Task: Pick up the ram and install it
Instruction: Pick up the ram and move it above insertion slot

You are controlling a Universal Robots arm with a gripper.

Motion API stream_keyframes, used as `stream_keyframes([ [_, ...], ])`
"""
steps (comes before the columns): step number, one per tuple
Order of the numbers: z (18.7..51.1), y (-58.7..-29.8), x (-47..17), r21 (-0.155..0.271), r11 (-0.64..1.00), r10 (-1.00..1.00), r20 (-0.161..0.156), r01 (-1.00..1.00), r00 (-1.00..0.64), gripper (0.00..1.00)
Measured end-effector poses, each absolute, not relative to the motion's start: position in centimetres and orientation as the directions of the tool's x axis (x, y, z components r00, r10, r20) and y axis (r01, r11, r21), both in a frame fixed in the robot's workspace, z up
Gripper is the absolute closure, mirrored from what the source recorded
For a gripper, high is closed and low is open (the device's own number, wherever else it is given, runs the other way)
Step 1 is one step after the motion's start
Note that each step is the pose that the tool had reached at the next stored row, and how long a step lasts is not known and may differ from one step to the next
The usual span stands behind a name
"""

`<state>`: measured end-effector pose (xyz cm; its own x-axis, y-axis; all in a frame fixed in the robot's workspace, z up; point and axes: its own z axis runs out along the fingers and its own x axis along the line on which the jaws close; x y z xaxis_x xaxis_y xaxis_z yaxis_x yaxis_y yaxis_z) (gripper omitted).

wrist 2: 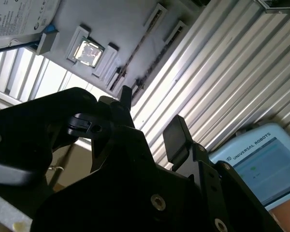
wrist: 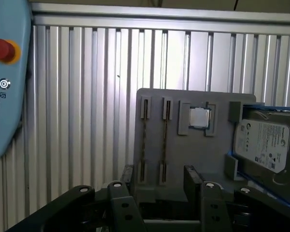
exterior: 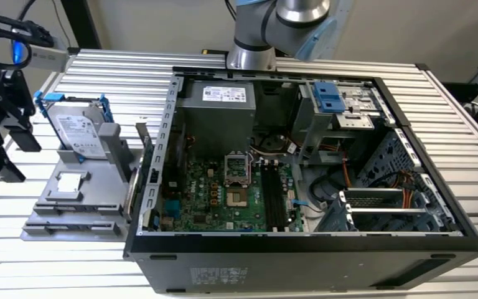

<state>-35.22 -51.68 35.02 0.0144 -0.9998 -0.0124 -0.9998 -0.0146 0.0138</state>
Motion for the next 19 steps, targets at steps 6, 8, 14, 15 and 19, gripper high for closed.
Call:
stream_keyframes([
  [6, 34.4, -51.6, -35.2, 0.014, -0.006, -1.0, -0.012, -1.0, 0.005, 0.0],
  [8, 34.2, -51.6, -35.2, 0.014, -0.005, -1.0, -0.012, -1.0, 0.005, 0.0],
  [14, 33.7, -51.5, -35.1, 0.014, -0.004, -1.0, -0.012, -1.0, 0.003, 0.0],
  [15, 33.5, -51.5, -35.1, 0.014, -0.003, -1.0, -0.012, -1.0, 0.003, 0.0],
  [19, 33.1, -51.5, -35.0, 0.014, -0.003, -1.0, -0.012, -1.0, 0.003, 0.0],
])
